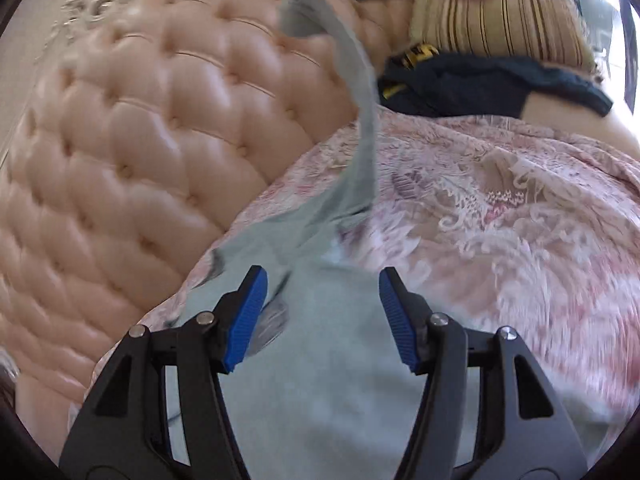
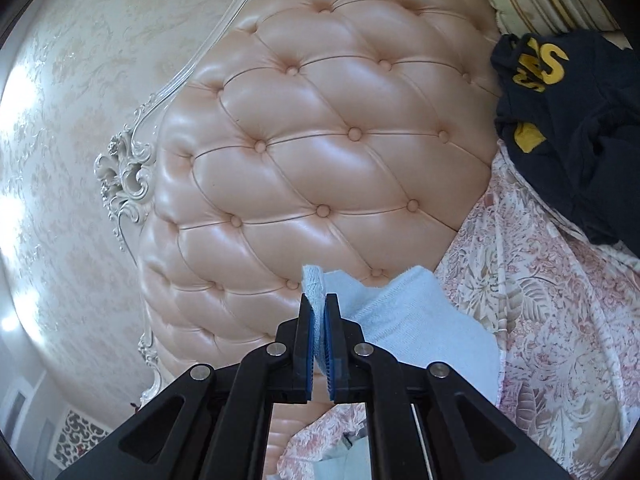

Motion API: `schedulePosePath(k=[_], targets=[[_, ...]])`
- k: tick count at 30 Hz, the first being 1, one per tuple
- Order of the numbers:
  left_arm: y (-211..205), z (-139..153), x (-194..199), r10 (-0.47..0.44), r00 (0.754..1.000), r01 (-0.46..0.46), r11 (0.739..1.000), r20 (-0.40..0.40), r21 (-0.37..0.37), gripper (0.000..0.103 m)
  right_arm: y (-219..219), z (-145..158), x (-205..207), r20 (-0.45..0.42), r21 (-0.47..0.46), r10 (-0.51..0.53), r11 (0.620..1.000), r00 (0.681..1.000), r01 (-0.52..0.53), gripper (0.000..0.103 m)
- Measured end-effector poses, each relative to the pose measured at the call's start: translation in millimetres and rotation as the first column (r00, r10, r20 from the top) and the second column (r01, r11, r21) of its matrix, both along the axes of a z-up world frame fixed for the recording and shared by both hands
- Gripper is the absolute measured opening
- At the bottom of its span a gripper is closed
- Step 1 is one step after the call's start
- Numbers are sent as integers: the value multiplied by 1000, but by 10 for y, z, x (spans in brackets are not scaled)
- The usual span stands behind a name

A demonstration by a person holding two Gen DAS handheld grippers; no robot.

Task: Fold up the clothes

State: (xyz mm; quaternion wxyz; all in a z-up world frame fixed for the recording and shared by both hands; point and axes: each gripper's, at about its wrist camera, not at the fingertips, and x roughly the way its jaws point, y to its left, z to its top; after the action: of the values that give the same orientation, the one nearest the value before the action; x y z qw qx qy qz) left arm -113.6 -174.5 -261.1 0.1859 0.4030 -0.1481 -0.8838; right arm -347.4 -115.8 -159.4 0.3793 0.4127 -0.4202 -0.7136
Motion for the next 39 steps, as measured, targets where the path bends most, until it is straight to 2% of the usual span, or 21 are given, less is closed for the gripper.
schedulePosePath(k=[3, 4, 7, 10, 14, 20, 22, 23, 27, 31, 33, 36, 39], targets=[[-8, -158, -327, 31, 998, -28, 998, 61, -52, 62, -31, 41, -55, -1, 18, 50, 999, 999, -50, 5], [-66, -190, -389, 53, 995, -50, 998, 78, -42, 62, -34, 56, -67, -8, 30, 62, 998, 998, -62, 5], [-296, -242, -505, 105, 987, -112, 992, 120, 54, 62, -9, 62, -97, -14, 40, 78, 996, 997, -77, 5], [-288, -239, -580, 102, 987, -110, 992, 124, 57, 62, 6, 68, -112, -23, 57, 88, 995, 996, -87, 5], [-323, -355, -736, 113, 979, -132, 985, 170, 110, 62, -6, 105, -96, -39, 74, 103, 992, 994, -100, 5], [-340, -407, -796, 156, 970, -187, 968, 185, 166, 60, -148, 289, -25, -72, 96, 146, 986, 987, -139, 5], [-342, -410, -806, 178, 966, -213, 959, 188, 188, 60, -289, 401, 40, -97, 116, 175, 980, 980, -164, 5], [-377, -408, -802, 194, 964, -234, 944, 183, 232, 60, -402, 462, 99, -107, 129, 199, 974, 974, -185, 5], [-515, -412, -781, 242, 958, -284, 882, 157, 375, 61, -977, 691, 386, -131, 173, 322, 939, 938, -299, 5], [-543, -423, -739, 269, 953, -304, 847, 140, 436, 64, -1596, 763, 787, -128, 213, 441, 887, 888, -410, 5], [-544, -437, -737, 278, 950, -310, 830, 138, 464, 72, -1890, 751, 1025, -133, 244, 493, 857, 860, -454, 5], [-580, -481, -753, 289, 948, -317, 818, 134, 480, 78, -2299, 622, 1374, -119, 278, 562, 810, 819, -516, 5], [-624, -489, -756, 311, 943, -327, 799, 119, 505, 79, -2678, 382, 1727, -83, 318, 622, 757, 779, -571, 5]])
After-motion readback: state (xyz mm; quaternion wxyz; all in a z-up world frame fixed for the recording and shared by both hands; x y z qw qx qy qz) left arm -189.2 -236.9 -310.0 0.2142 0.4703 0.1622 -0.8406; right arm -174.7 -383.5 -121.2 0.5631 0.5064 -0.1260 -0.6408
